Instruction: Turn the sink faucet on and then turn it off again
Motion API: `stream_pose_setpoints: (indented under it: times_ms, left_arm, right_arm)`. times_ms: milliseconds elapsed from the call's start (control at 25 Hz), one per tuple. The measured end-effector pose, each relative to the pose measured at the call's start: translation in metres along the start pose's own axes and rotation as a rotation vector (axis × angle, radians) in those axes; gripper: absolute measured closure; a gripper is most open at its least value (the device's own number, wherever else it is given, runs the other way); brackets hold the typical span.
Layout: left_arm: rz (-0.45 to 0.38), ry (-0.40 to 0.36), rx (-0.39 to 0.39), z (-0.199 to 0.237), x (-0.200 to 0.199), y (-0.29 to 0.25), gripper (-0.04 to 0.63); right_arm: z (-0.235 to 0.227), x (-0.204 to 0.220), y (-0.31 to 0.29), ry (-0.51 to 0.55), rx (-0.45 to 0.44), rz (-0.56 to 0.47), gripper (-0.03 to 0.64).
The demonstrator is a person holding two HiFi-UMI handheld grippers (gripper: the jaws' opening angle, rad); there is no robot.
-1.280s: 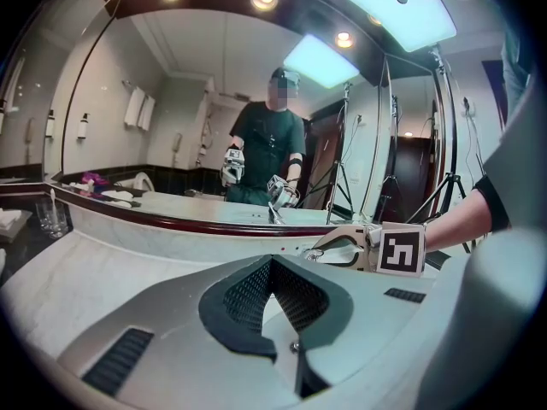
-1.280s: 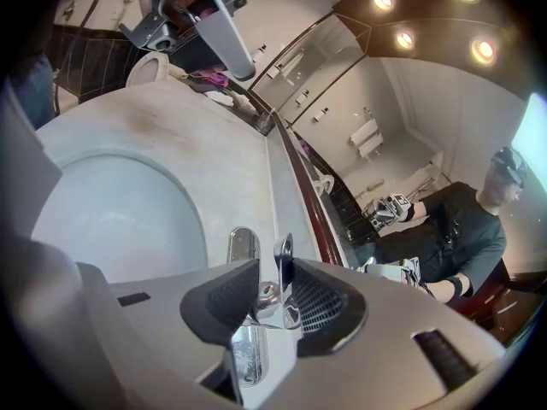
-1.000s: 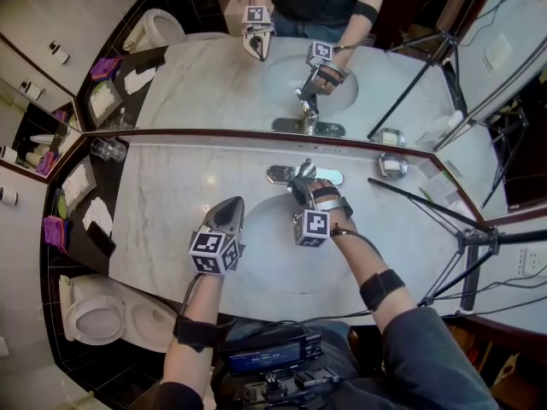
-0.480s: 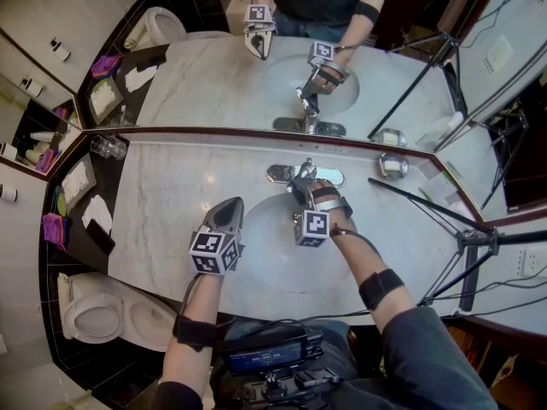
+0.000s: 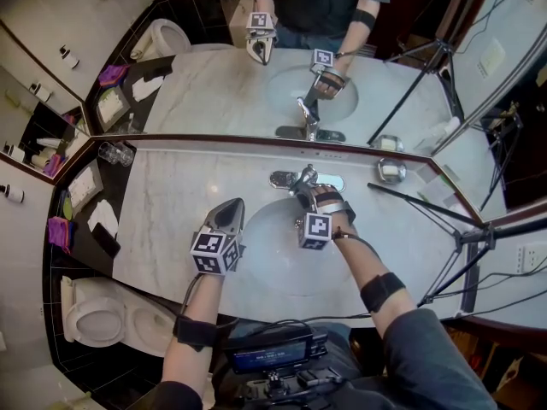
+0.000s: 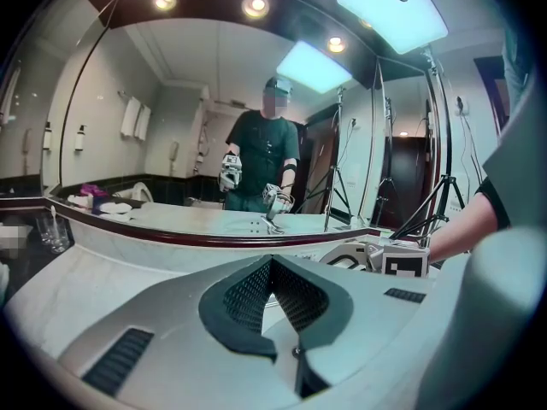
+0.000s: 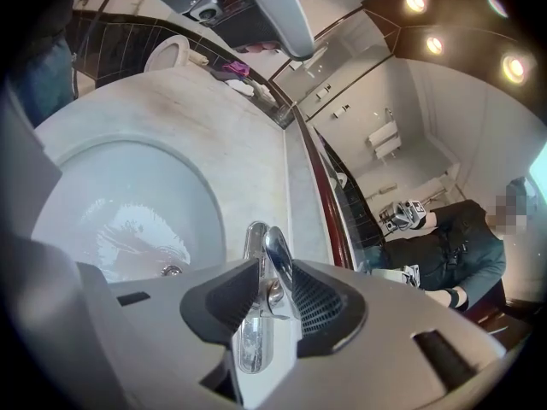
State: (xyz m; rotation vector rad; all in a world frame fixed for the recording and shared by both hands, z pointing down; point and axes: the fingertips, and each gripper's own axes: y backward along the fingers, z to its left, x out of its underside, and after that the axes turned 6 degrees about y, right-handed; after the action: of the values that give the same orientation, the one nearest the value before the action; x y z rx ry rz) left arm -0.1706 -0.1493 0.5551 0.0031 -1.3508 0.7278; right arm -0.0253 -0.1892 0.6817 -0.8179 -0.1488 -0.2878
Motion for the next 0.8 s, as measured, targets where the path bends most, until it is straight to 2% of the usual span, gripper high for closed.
stream_pose_setpoints:
  times_ms: [200, 320, 480, 800]
  left_arm:
    - [-0.015, -0.003, 0.003, -0.005, -0.003, 0.006, 0.601]
    - [-0.018, -0.006, 0.009, -0.011, -0.003, 0.008, 0.601]
    - [-0.025, -0.007, 0.019, -0.017, -0.004, 0.009, 0.601]
    - [-0.035, -0.014, 0.046, -0.033, -0.005, 0.010, 0.601]
  right_arm:
    - [-0.021, 0.006, 0.026, -0.104, 0.060, -0.008, 0.492]
    - [-0.027, 0.008, 0.041, -0.175, 0.080, -0.021, 0.557]
    - [-0.031, 0.013, 0.059, -0.258, 0.098, -0.027, 0.593]
    - [-0.040, 0.034, 0.095, -0.524, 0.135, -0.071, 0.598]
